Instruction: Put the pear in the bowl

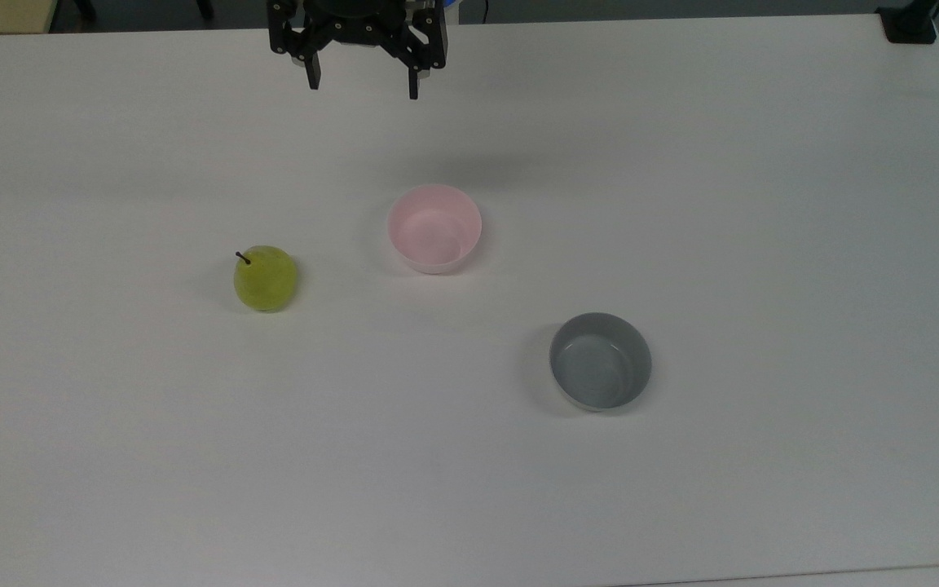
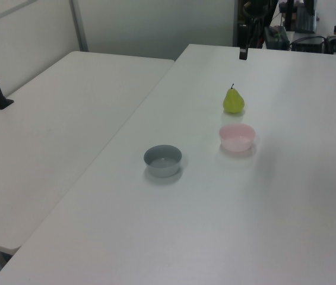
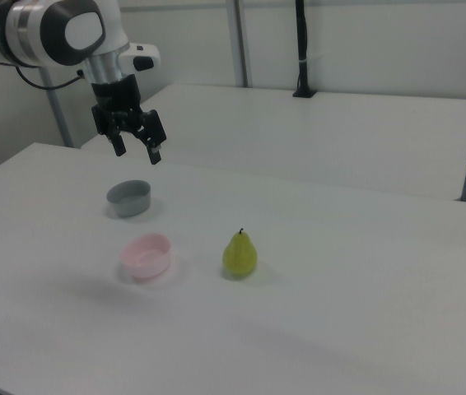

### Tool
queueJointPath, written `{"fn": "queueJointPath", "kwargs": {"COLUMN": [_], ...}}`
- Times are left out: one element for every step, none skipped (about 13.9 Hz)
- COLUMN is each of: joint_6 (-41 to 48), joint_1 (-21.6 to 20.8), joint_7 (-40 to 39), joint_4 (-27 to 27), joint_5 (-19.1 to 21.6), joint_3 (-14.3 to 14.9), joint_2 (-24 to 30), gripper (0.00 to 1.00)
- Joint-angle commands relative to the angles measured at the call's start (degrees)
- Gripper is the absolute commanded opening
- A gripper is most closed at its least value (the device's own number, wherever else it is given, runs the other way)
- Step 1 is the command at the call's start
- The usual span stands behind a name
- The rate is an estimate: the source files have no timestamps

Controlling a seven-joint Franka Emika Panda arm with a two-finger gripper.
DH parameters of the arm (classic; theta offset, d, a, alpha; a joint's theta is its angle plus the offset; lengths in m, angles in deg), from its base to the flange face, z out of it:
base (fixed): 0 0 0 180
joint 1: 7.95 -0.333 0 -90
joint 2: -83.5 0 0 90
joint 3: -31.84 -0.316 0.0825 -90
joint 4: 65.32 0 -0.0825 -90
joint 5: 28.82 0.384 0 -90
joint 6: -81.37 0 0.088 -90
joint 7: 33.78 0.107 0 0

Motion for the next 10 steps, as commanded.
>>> {"fn": "queueJointPath", "kwargs": {"joint_6": [3.38,3.31,3.22,3.13,3.13,3.04,2.87,2.78,2.26,1.47], "joint_1": [0.02,0.03,0.03,0.11,0.11,0.11,0.37,0.73,1.69,2.13], "joint_7": [-0.15,-0.15,-0.15,-0.15,-0.15,-0.24,-1.63,-3.56,-7.49,-9.53], "joint_4": [0.31,0.31,0.31,0.31,0.31,0.31,0.31,0.31,0.31,0.4], "joint_5": [0.55,0.55,0.55,0.55,0.55,0.55,0.55,0.55,0.55,0.55], "joint_3": [0.29,0.29,0.29,0.37,0.37,0.37,0.46,0.46,0.46,0.55], "joint_2": [0.63,0.63,0.63,0.63,0.54,0.54,0.45,0.36,0.36,0.1], "gripper": [1.0,1.0,1.0,1.0,1.0,1.0,1.0,1.0,1.0,1.0]}}
